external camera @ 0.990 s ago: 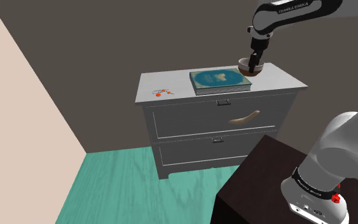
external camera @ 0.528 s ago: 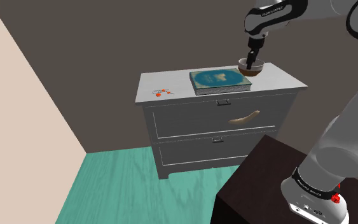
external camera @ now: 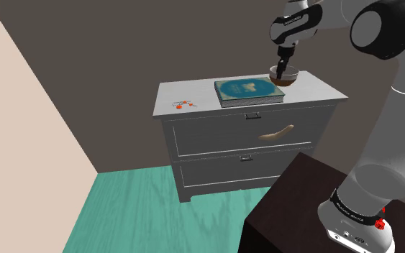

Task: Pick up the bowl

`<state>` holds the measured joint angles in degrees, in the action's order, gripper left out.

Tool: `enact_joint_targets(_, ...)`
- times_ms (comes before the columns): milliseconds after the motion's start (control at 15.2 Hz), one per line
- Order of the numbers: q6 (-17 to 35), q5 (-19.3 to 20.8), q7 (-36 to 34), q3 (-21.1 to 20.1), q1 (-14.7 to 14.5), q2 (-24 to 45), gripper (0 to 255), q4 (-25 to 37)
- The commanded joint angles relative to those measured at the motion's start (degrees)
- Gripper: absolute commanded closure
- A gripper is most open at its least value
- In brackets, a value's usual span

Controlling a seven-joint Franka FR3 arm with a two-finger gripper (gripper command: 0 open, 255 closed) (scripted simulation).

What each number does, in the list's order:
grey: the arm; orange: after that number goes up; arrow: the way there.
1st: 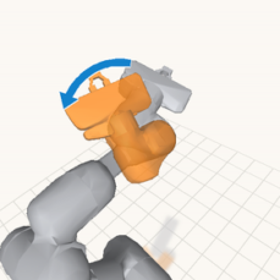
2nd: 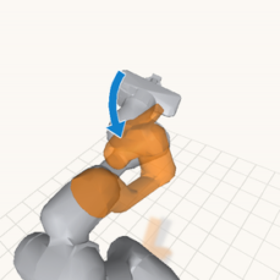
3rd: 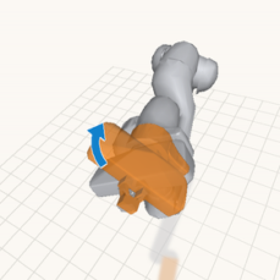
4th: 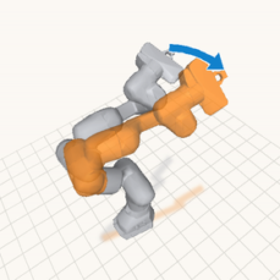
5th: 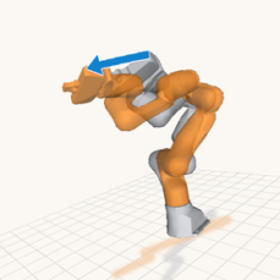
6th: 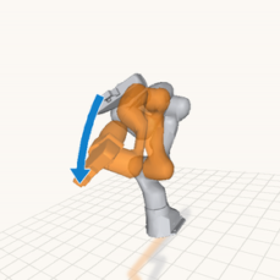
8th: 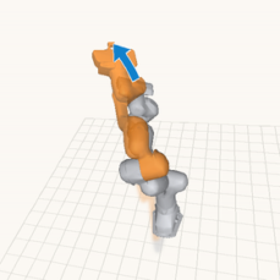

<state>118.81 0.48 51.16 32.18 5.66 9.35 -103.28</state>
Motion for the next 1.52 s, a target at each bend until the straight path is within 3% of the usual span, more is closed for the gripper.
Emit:
enact_joint_targets(0, 1.51, -0.23, 0.09, -0.04, 0.06, 0.39, 0, -1.14)
enact_joint_targets(264, 3.37, -0.54, 0.18, -0.12, 0.15, 0.95, 0, -2.51)
enact_joint_targets(330, 3.44, -0.5, 0.14, -0.12, 0.12, 0.88, 255, -2.65)
enact_joint_targets(924, 3.37, -0.55, 0.19, -0.12, 0.15, 0.96, 255, -2.51)
enact_joint_targets(1452, -2.45, 0.26, 0.02, 0.07, -0.04, -0.5, 255, 2.06)
